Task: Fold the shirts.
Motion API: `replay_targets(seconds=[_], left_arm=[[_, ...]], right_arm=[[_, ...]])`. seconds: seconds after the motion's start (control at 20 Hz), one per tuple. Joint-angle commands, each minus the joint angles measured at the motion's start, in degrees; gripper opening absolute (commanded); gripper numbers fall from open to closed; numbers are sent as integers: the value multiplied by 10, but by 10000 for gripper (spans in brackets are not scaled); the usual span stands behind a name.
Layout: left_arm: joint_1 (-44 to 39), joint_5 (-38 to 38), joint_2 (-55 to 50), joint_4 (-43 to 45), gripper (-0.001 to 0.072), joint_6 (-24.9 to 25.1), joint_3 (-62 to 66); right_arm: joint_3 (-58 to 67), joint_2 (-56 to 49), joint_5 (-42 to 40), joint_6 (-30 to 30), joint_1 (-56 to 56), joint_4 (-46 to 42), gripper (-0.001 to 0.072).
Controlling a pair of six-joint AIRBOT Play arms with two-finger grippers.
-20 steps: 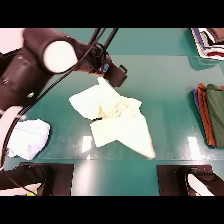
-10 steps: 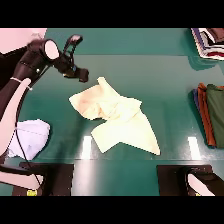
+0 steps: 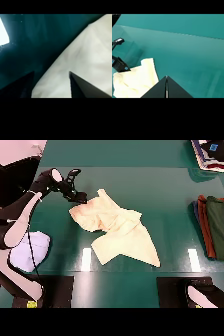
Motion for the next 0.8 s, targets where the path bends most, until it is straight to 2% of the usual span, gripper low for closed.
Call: replay_targets(seconds=[0.0, 0.35, 0.45, 0.5, 0.55, 0.75], left_arm=[[-2, 0, -13, -37, 477, 18, -2], [-2, -94, -13, -57, 476, 21, -2], [-2, -97, -13, -57, 474, 22, -2], [-2, -91, -13, -57, 280, 17, -1], [-2, -87, -13, -57, 32, 16, 5], [-2, -115, -9, -57, 23, 1, 85]], right_arm=[[0, -3, 3, 1, 0, 0, 19], [0, -2, 4, 0, 0, 0, 19], [0, -3, 4, 1, 0, 0, 19], [0, -2, 4, 1, 0, 0, 19], [0, -2, 4, 0, 0, 0, 19], [0, -2, 34, 1, -2, -9, 19]])
